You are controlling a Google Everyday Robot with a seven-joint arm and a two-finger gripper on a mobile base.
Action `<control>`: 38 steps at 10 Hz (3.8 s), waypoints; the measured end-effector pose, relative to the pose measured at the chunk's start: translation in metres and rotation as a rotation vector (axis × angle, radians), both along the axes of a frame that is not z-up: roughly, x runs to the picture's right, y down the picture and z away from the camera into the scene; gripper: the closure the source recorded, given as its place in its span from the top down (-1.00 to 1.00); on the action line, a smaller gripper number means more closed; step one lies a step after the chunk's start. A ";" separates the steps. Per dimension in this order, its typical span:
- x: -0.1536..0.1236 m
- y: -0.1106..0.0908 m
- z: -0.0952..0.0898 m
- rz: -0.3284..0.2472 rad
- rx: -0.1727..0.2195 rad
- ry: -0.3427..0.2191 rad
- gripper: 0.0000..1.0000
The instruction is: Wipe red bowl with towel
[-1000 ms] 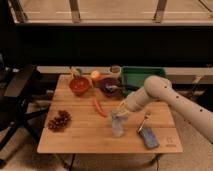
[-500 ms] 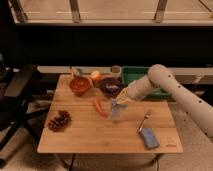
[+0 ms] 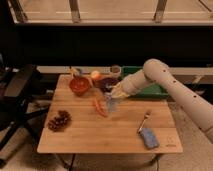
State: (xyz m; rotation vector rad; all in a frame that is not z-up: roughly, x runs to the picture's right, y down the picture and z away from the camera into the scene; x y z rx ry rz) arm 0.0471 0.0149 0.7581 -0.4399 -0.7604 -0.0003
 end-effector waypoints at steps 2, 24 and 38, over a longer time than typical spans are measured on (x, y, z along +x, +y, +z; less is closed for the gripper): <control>-0.049 -0.032 0.000 -0.068 0.084 -0.060 -1.00; -0.212 -0.118 0.115 -0.318 0.337 -0.145 -1.00; -0.208 -0.043 0.173 -0.305 0.168 -0.101 -1.00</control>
